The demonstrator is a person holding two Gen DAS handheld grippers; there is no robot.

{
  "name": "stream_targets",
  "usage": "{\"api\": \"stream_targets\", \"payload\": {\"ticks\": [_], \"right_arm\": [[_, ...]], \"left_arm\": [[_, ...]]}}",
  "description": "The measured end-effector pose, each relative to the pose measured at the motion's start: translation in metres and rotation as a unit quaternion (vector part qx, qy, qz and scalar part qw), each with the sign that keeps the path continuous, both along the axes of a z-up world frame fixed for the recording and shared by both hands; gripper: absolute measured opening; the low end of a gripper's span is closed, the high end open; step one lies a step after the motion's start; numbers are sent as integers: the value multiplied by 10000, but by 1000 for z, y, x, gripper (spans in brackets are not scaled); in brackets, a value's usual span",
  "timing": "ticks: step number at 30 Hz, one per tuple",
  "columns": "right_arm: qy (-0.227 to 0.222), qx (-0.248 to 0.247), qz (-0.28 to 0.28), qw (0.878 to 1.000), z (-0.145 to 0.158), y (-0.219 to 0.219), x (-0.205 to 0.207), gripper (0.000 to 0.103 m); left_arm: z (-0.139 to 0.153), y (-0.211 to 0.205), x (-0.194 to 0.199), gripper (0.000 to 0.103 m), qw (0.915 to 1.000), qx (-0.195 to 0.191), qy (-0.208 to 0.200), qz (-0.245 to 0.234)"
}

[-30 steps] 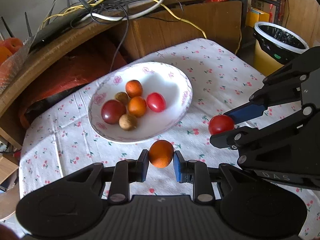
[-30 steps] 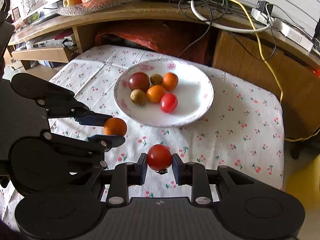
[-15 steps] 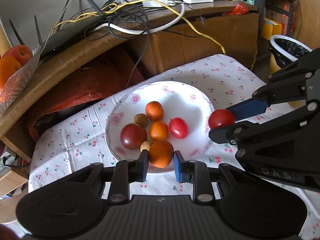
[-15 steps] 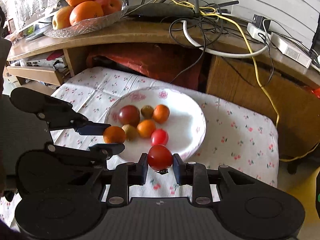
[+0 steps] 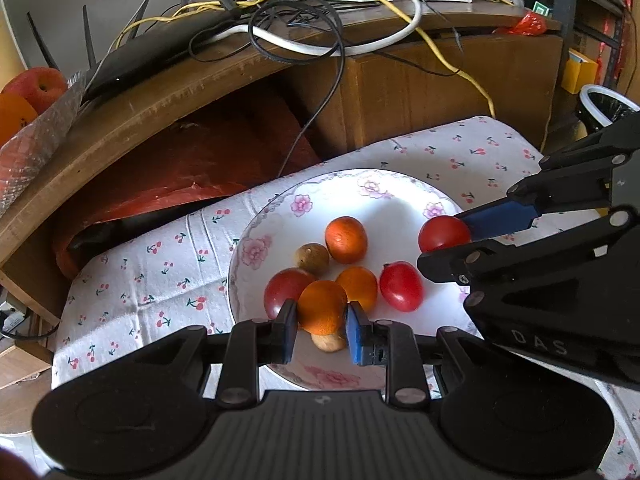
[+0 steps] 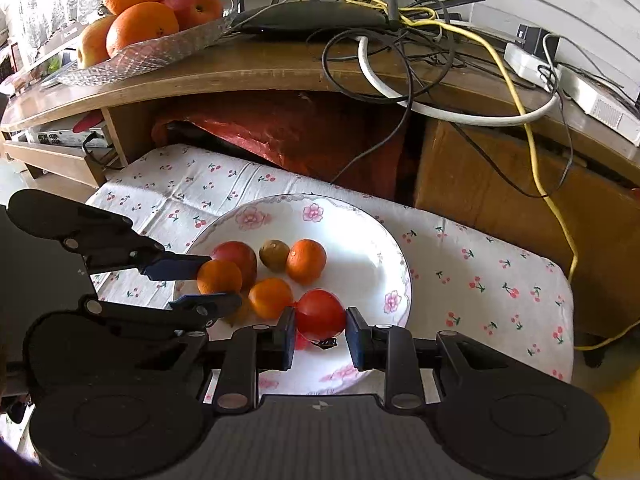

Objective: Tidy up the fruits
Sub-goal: 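Lower orange and tomato into the bowl and open both tools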

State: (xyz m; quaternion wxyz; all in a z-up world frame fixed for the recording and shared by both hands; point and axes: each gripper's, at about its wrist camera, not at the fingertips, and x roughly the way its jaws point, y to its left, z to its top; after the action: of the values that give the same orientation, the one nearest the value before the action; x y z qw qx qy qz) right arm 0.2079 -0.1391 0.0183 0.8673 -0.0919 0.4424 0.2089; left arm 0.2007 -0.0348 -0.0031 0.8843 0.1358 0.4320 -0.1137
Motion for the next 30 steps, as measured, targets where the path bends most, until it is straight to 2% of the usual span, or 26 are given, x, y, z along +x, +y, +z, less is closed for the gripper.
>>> {"api": "stream_targets", "payload": {"ticks": [10,24,30], "right_arm": [[-14,289,48,9996,-6,6,18,23],[55,249,-112,9996,-11,-2,26,24],[148,272,-165,9994,-15,-4,29,24]], "left_arm": [[-3,-6,9,35,9998,62,-117,-155],[-2,-8,13,36,9997,71,-200,-144],[-3,-11,11,41,9995,57,-229,-229]]}}
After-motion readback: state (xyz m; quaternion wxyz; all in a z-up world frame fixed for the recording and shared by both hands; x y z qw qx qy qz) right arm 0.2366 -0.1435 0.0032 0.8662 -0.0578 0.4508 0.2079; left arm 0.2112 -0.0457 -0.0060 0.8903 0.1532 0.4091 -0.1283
